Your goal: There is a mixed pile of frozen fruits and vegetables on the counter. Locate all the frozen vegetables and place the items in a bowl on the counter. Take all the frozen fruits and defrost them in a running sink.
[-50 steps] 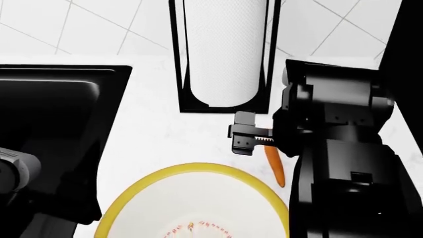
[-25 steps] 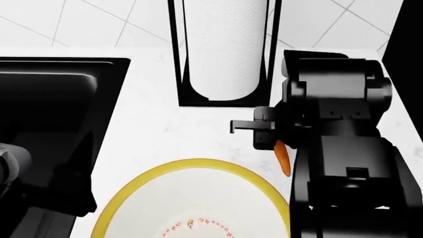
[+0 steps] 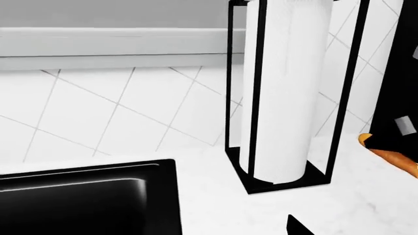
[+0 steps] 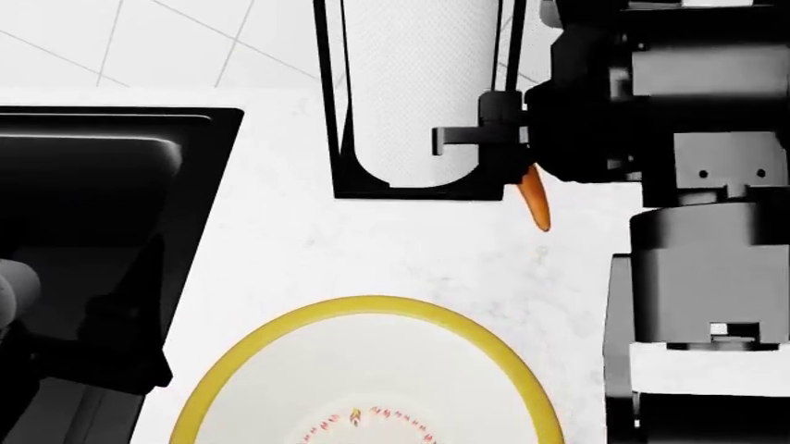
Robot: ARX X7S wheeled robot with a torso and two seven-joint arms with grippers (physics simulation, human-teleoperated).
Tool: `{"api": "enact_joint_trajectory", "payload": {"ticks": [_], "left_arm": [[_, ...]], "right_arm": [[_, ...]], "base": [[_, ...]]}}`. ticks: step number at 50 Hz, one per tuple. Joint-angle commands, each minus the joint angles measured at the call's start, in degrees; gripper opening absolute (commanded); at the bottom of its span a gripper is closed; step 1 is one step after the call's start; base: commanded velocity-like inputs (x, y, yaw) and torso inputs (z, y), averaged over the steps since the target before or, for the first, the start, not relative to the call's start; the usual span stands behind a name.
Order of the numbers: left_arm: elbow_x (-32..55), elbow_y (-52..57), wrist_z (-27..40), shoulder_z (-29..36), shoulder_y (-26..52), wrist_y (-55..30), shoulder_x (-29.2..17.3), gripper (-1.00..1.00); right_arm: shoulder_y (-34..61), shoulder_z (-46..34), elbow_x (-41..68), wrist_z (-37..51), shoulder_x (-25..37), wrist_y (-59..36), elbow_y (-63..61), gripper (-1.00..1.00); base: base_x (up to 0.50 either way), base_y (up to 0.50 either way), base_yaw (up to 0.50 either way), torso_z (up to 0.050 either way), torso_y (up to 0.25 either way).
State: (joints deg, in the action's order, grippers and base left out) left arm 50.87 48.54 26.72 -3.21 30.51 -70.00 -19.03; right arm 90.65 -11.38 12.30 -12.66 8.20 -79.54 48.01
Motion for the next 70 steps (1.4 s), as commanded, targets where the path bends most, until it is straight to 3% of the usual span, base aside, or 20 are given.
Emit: {"api": "enact_joint_trajectory", "payload": {"ticks": [1, 3, 8, 23, 65, 66, 70], "left_arm": [[1.04, 0.29, 0.88, -0.33, -0.05, 0.01, 0.21, 1.00], [1.04, 0.20, 1.00, -0.15, 0.00, 0.14, 0.33, 1.00], [1.18, 0.12, 1.10, -0.19, -0.25, 0.42, 0.12, 1.00], [2.04, -0.03, 1.75, -0.33, -0.24, 0.66, -0.31, 1.00], [5.64, -0.06, 4.75, -1.60, 1.35, 0.09, -1.74, 1.00], [5.02, -0.04, 4.34, -0.97, 1.16, 0.58, -1.94, 1.00], [5.21, -0.09, 4.50, -0.88, 1.13, 0.84, -1.79, 1.00]], "right_arm": [[-5.65, -7.38, 50.74, 40.07, 10.69, -10.29, -27.58, -1.00], [-6.71, -8.18, 67.92, 45.76, 11.63, -10.24, -28.77, -1.00], [-8.28, -10.16, 85.06, 57.58, 12.53, -9.84, -31.31, -1.00], [-12.10, -17.61, 107.79, 73.98, 13.03, -4.47, -40.59, -1.00], [-20.43, -27.15, 108.02, 72.11, 13.52, -3.48, -47.77, -1.00], [-20.00, -27.48, 108.22, 72.25, 13.56, -3.47, -47.55, 1.00], [-18.48, -28.13, 109.39, 72.57, 13.78, -2.94, -46.99, 1.00]], "base": [[0.00, 0.00, 0.00, 0.000, 0.000], [0.00, 0.00, 0.00, 0.000, 0.000], [0.00, 0.00, 0.00, 0.000, 0.000], [0.00, 0.00, 0.00, 0.000, 0.000], [0.00, 0.00, 0.00, 0.000, 0.000], [0.00, 0.00, 0.00, 0.000, 0.000], [0.00, 0.00, 0.00, 0.000, 0.000]]}}
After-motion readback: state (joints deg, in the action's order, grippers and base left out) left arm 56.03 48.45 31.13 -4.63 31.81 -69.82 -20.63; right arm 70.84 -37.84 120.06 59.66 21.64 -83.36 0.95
